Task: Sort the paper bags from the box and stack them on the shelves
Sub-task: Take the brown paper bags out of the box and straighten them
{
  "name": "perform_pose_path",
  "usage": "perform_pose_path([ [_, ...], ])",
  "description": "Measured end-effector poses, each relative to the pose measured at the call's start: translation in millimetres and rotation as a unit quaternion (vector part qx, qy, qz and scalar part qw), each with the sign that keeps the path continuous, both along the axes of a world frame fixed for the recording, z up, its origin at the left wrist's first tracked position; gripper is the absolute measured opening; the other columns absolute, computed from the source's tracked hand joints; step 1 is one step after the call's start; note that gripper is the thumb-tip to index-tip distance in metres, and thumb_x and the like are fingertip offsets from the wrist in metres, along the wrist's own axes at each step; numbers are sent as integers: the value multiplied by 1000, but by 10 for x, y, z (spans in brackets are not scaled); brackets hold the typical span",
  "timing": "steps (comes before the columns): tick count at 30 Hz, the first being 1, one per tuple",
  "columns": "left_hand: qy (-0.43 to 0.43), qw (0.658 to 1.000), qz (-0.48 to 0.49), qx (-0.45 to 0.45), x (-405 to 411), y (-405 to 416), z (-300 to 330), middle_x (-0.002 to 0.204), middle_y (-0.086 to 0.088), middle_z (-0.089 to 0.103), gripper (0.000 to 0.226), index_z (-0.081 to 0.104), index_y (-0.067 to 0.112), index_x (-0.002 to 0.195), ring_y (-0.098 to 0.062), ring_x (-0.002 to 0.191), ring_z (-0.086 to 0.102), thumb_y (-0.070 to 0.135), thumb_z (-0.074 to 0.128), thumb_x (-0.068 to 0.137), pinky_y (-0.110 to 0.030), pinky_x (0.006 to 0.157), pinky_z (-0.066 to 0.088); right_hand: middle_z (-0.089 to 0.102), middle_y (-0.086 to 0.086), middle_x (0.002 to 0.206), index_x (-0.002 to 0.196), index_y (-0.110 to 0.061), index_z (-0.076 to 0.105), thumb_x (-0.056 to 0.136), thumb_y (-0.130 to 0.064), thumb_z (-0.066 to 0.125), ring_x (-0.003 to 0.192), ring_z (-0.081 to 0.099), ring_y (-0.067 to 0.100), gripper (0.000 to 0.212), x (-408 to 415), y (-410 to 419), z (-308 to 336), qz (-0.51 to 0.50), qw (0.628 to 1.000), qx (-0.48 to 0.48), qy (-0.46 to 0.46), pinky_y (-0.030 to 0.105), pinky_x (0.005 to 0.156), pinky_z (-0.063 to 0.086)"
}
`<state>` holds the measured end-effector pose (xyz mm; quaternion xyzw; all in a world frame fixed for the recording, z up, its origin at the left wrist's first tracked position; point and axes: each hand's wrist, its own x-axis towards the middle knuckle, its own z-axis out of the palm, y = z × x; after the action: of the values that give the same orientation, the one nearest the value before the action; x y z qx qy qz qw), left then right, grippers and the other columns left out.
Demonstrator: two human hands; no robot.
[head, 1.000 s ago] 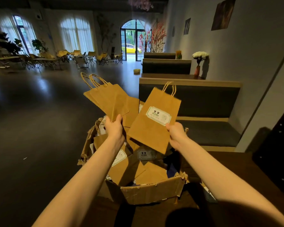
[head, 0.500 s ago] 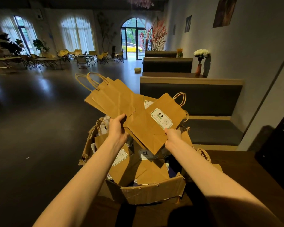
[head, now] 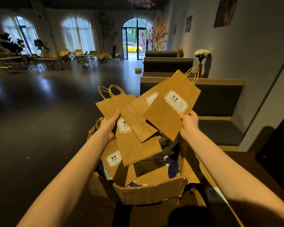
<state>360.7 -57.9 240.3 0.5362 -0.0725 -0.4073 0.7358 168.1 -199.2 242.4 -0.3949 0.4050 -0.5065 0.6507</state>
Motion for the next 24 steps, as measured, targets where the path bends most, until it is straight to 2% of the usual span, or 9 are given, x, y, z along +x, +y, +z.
perform_pose_path([
  [2,-19,997,-54,43,42,20,-4,104,-11,66,49,51,10,129,-25,80,66,34,63,87,-34,48,54,61,7,117,132,-12,49,97,-4,45,102,60,22,36,-53,-36,114,42,999,-17,5,38,80,53],
  [5,-45,992,-99,67,31,28,10,75,-7,71,29,58,11,110,-22,63,69,32,60,90,-32,48,56,61,8,123,133,-13,49,98,-6,44,108,61,22,36,-92,-43,192,96,994,-46,36,43,92,51],
  [7,-63,990,-114,52,-28,6,17,69,-5,71,22,59,10,103,-20,60,69,29,55,93,-31,52,58,61,6,119,132,-11,49,97,-5,46,101,62,19,35,-63,10,186,120,989,-68,57,38,85,54],
  [10,-89,992,-91,19,-156,-86,-8,88,-7,67,28,56,7,117,-21,76,64,24,52,95,-35,68,54,62,5,113,126,-10,52,96,-3,48,90,62,13,31,60,100,68,132,983,-89,89,31,74,55],
  [13,-90,994,-68,-16,-290,-165,-29,100,-7,64,30,53,10,121,-19,81,61,27,49,97,-33,71,50,63,9,121,127,-9,53,96,-1,48,106,62,22,33,227,108,-117,110,987,-66,94,44,91,53],
  [15,-116,991,-61,-34,-353,-194,-56,104,-6,64,28,53,13,117,-19,87,62,32,48,97,-32,73,50,61,10,125,129,-10,51,95,-2,48,112,60,23,35,311,106,-192,95,990,-57,92,47,96,50],
  [18,-169,983,-39,-53,-377,-214,-135,116,-6,61,32,51,12,122,-22,101,60,26,55,94,-33,82,49,59,8,128,134,-13,47,95,-2,50,117,56,21,40,356,86,-228,112,981,-111,114,47,99,48],
  [21,-192,979,0,-62,-342,-215,-169,114,-3,59,34,48,11,125,-17,96,59,21,57,93,-28,77,48,53,6,136,139,-16,41,94,-9,54,126,50,20,47,333,41,-215,142,962,-169,162,46,102,45],
  [24,-163,983,5,-89,-286,-237,-184,110,-2,62,32,51,13,123,-14,92,61,23,55,93,-25,72,50,56,0,131,139,-19,38,95,-15,56,114,58,13,48,255,14,-231,170,950,-196,175,32,85,55],
])
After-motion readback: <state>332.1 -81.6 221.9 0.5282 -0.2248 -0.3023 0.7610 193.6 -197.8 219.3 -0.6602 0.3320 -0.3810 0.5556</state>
